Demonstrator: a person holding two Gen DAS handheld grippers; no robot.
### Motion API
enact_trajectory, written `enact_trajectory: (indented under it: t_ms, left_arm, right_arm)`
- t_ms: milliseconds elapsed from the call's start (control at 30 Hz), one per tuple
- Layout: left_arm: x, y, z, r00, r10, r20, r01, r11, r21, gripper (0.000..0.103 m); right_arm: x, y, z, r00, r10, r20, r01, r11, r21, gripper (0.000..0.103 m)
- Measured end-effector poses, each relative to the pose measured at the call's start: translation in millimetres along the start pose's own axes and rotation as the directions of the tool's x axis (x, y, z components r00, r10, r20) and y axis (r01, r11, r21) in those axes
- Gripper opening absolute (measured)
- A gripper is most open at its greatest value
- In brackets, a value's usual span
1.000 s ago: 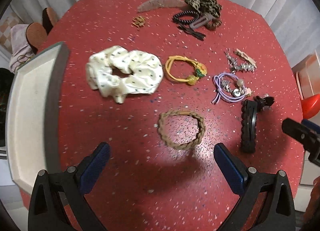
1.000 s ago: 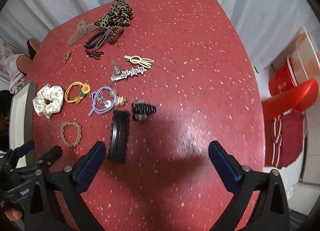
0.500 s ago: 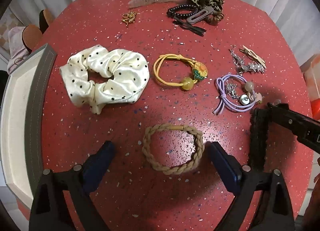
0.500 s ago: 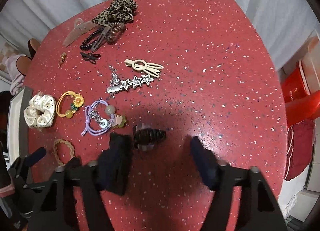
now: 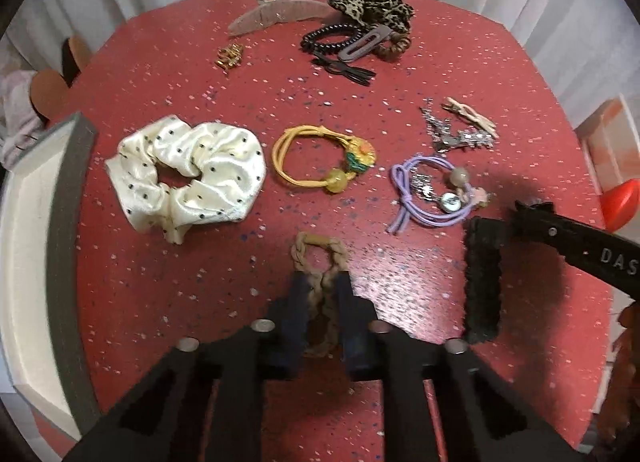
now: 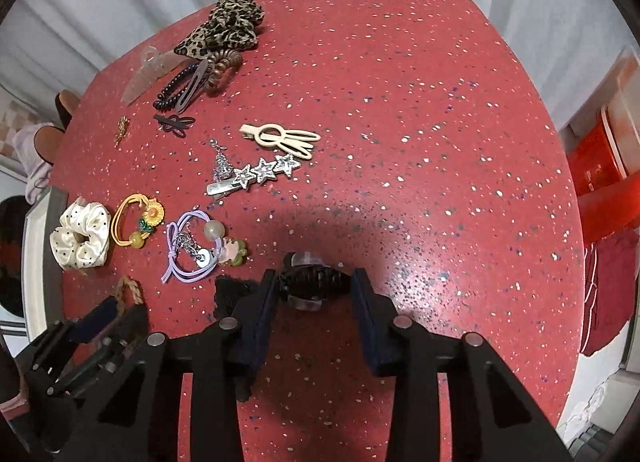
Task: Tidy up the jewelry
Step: 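Grasp the braided tan hair tie with the left tool while the right tool grasps the black claw clip, then lift the braided hair tie with the left tool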
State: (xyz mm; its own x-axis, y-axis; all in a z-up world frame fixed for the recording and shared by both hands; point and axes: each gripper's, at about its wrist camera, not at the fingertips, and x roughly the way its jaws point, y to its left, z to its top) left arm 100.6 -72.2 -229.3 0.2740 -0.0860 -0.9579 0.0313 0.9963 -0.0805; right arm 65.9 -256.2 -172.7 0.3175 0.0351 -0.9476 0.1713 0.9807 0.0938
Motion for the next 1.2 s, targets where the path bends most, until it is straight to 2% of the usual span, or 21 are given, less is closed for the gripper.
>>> enact_trajectory:
  t_ms: [133, 467, 633, 700, 733, 767, 800, 833, 867, 933, 1067, 1200]
  left_arm:
    - [-5, 4, 0, 0.999, -0.041, -0.005, 0.041, 0.999, -0.01, 0.009]
    - [-20, 16, -9, 0.997, -0.078, -0.005, 0.078, 0.997, -0.022, 0.008]
    - [-34, 11, -15, 0.997, -0.069, 0.034, 0.067, 0.996, 0.055, 0.009]
    - [-32, 6, -14, 0.996, -0.084, 0.022, 0.082, 0.994, 0.075, 0.009]
    - [-31, 4, -15, 0.996, -0.089, 0.012, 0.087, 0.992, 0.086, 0.014]
    - [-28, 2, -15, 0.996, -0.087, 0.003, 0.086, 0.992, 0.097, 0.026]
    - [-26, 0, -15, 0.997, -0.079, -0.004, 0.079, 0.992, 0.102, 0.081]
    - [-25, -2, -14, 0.998, -0.06, 0.004, 0.059, 0.994, 0.096, 0.101]
    - [-29, -4, -15, 0.998, -0.049, 0.035, 0.046, 0.994, 0.099, 0.102]
    - [-27, -10, -16, 0.998, -0.047, 0.028, 0.043, 0.99, 0.137, 0.102]
    - [-18, -21, -17, 0.999, 0.01, 0.034, -0.017, 0.979, 0.204, 0.102]
    - [-7, -30, -23, 1.0, -0.007, 0.005, 0.005, 0.963, 0.268, 0.102]
  right_arm:
    - [-6, -4, -3, 1.0, 0.001, 0.002, -0.001, 1.0, 0.011, 0.04]
    - [-28, -6, -21, 1.0, 0.019, -0.003, -0.019, 1.0, 0.02, 0.04]
    - [-36, -7, -30, 1.0, 0.01, -0.012, -0.01, 0.999, 0.031, 0.04]
    - [-37, -8, -33, 1.0, 0.009, -0.014, -0.009, 0.999, 0.036, 0.04]
    - [-39, -10, -35, 1.0, 0.01, -0.017, -0.009, 0.999, 0.039, 0.04]
    - [-40, -10, -37, 1.0, 0.011, -0.018, -0.01, 0.999, 0.042, 0.04]
    - [-41, -12, -39, 1.0, 0.012, -0.019, -0.011, 0.999, 0.045, 0.04]
    - [-41, -12, -40, 1.0, 0.013, -0.019, -0.012, 0.999, 0.049, 0.04]
    - [-42, -13, -41, 1.0, 0.014, -0.02, -0.013, 0.999, 0.052, 0.04]
    - [-43, -16, -44, 1.0, 0.018, -0.019, -0.016, 0.998, 0.063, 0.04]
    - [-44, -22, -47, 0.999, 0.023, -0.022, -0.022, 0.996, 0.083, 0.04]
    - [-46, -28, -49, 0.999, 0.027, -0.02, -0.025, 0.995, 0.101, 0.04]
